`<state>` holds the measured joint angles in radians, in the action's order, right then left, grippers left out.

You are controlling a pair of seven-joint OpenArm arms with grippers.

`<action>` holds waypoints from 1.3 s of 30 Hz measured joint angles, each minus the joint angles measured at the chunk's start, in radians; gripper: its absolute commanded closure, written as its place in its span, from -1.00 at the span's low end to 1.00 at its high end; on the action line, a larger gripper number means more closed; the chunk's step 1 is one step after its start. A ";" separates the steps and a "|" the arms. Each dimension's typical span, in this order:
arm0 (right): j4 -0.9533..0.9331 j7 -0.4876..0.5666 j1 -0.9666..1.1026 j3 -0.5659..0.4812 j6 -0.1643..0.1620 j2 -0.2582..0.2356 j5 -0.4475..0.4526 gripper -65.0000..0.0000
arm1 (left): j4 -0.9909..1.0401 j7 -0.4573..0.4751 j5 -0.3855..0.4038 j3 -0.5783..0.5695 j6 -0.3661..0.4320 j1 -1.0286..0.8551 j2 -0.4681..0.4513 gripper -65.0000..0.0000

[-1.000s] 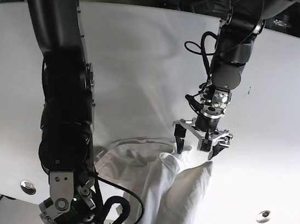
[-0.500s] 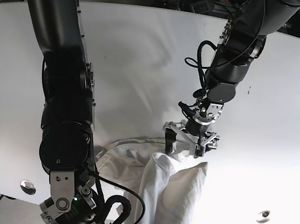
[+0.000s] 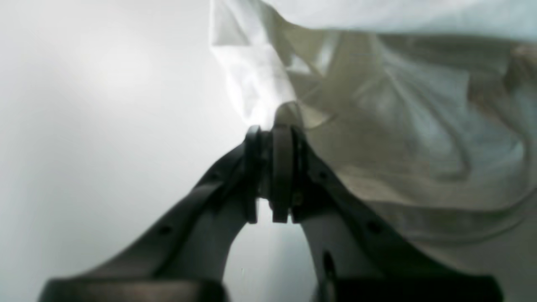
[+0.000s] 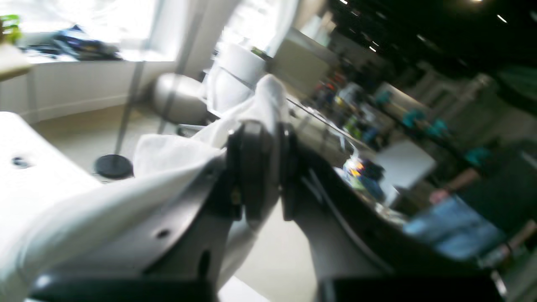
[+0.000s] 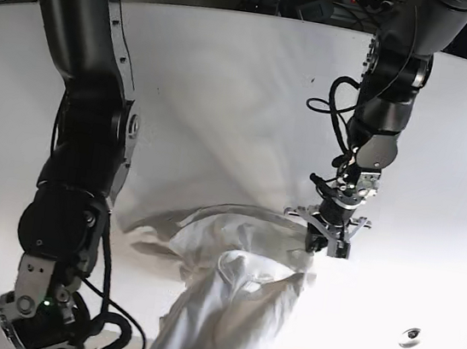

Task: Fold the T-shirt properly
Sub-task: 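Raise the shirt with both grippers and lay it flat across the table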

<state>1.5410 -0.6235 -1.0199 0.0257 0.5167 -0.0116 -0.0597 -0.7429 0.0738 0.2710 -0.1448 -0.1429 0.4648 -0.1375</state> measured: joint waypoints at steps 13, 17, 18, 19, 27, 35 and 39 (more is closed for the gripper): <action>-0.498 0.119 -0.146 0.238 -0.009 -0.086 -0.003 0.93 | -0.491 -0.482 -0.005 0.404 -0.144 0.151 -0.109 0.97; -0.583 0.124 -0.234 0.266 -0.011 -0.089 -0.004 0.93 | -0.521 -0.557 -0.005 0.407 -0.139 0.332 -0.197 0.97; -0.585 0.141 -0.245 0.266 -0.011 -0.089 -0.001 0.93 | -0.521 -0.568 -0.005 0.406 -0.138 0.374 -0.210 0.97; -0.587 0.152 -0.248 0.265 -0.011 -0.092 0.012 0.93 | -0.522 -0.598 -0.003 0.407 -0.139 0.435 -0.231 0.97; -0.505 0.162 -0.122 0.286 -0.015 -0.129 0.015 0.93 | -0.566 -0.605 0.001 0.418 -0.192 0.377 -0.290 0.98; -0.280 0.124 0.463 0.343 -0.004 -0.113 0.111 0.93 | -0.756 -0.608 0.004 0.552 -0.206 -0.061 -0.248 0.98; -0.171 0.135 0.714 0.346 -0.018 -0.115 0.204 0.93 | -0.822 -0.615 -0.003 0.671 -0.275 -0.277 -0.209 0.98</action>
<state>1.3697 -0.4881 -0.3058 0.3721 0.4984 -0.1268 0.1444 -1.5654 -0.5411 0.2684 0.5262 -0.4183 0.1879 -0.3470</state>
